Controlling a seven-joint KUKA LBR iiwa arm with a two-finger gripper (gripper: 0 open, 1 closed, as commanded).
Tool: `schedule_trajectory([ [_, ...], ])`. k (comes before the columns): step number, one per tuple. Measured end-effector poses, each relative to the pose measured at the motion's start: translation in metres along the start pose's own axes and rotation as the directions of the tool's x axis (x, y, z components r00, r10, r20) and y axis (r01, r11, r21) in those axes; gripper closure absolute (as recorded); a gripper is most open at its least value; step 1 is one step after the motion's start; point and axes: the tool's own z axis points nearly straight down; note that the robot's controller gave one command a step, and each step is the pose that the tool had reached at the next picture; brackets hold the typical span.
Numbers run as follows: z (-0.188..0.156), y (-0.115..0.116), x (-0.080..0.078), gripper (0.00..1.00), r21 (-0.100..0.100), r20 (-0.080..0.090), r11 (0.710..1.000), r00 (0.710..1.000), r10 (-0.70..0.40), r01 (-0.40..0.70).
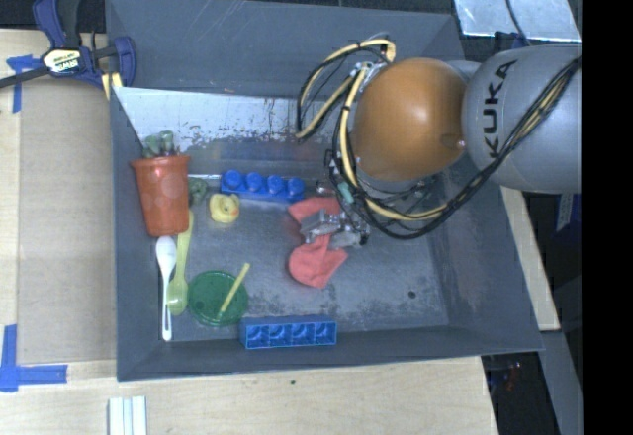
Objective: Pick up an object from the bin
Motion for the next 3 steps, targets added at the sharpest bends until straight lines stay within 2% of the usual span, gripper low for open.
schedule_trajectory([
  [1, -0.007, -0.001, -0.001, 1.0, 0.003, 0.003, 1.0, 1.0, 0.002, -0.002],
  [3, -0.061, 0.0, -0.001, 1.0, -0.002, 0.004, 1.0, 1.0, 0.005, -0.005],
])
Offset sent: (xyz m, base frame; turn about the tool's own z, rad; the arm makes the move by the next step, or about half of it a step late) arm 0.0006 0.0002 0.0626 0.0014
